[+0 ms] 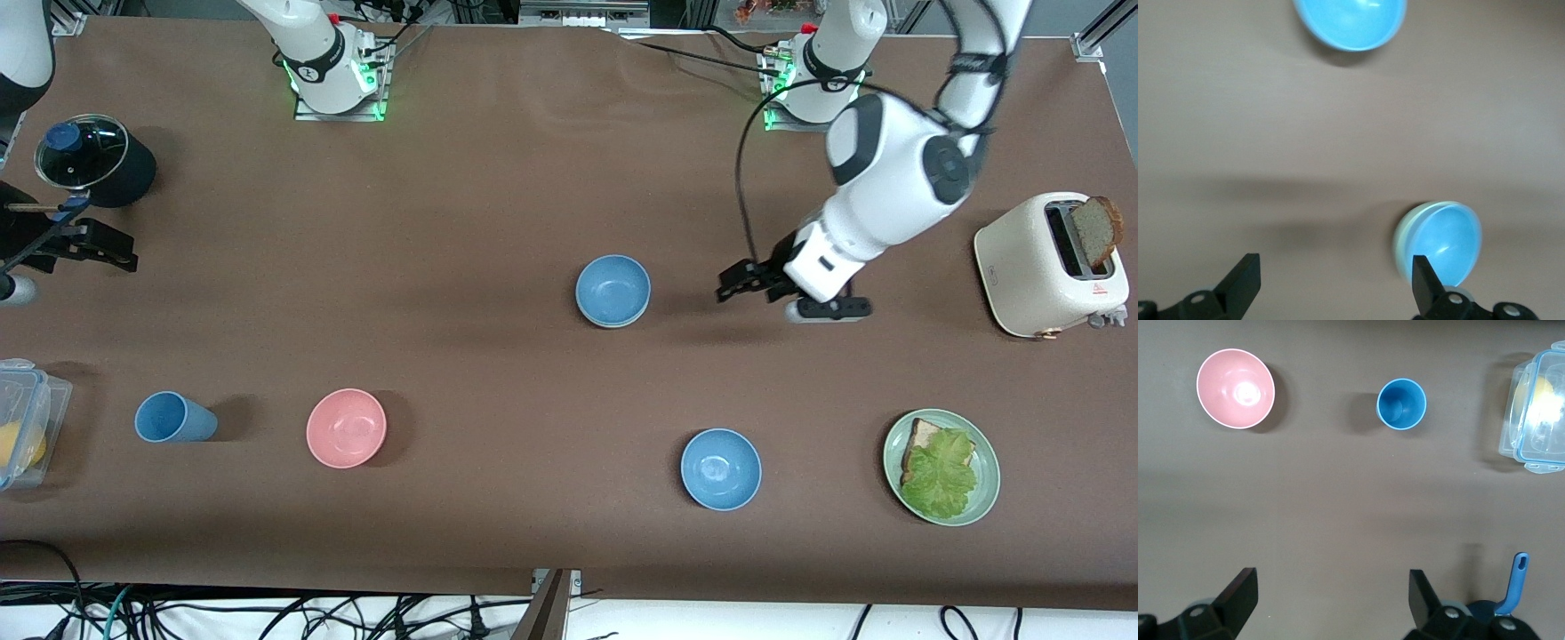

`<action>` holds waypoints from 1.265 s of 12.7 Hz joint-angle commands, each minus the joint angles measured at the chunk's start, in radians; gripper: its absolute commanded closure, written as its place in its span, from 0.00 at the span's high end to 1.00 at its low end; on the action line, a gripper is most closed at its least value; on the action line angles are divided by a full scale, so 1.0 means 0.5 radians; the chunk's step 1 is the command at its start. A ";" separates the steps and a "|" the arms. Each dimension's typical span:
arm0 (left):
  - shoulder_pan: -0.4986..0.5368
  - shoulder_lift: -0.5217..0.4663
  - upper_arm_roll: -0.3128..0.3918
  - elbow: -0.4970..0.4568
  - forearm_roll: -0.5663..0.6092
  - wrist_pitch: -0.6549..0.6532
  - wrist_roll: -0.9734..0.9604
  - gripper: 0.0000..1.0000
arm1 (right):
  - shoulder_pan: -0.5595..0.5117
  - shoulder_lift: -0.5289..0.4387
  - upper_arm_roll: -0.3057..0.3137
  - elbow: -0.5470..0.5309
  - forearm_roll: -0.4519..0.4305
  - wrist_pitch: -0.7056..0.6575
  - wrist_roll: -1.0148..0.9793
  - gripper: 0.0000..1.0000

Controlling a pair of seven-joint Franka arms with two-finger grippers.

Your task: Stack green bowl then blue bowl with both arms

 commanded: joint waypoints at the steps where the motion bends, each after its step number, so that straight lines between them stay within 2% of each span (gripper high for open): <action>1: 0.034 -0.152 0.098 0.267 0.349 -0.623 -0.008 1.00 | -0.022 -0.015 0.015 -0.002 0.018 -0.011 0.021 1.00; 3: 0.034 -0.149 0.165 0.611 0.619 -1.084 -0.018 1.00 | -0.028 -0.015 0.008 -0.002 0.064 -0.011 0.021 1.00; 5: 0.034 -0.149 0.278 0.838 0.675 -1.346 -0.015 1.00 | -0.028 -0.015 0.008 -0.005 0.067 -0.011 0.024 1.00; 6: 0.034 -0.149 0.297 0.888 0.691 -1.383 0.007 1.00 | -0.028 -0.015 0.008 -0.002 0.067 -0.011 0.024 1.00; 10: 0.077 -0.134 0.319 0.852 0.657 -1.268 -0.018 1.00 | -0.028 -0.018 0.005 -0.002 0.073 -0.011 0.024 1.00; 12: 0.083 -0.219 0.319 0.659 0.657 -1.121 -0.005 1.00 | -0.031 -0.015 0.005 -0.002 0.110 -0.011 0.024 1.00; 13: 0.080 -0.250 0.307 0.628 0.666 -1.126 -0.011 1.00 | -0.031 -0.018 0.005 -0.005 0.110 -0.011 0.024 1.00; 16: 0.083 -0.159 0.309 0.753 0.666 -1.160 -0.002 1.00 | -0.031 -0.015 0.005 -0.005 0.110 -0.011 0.024 1.00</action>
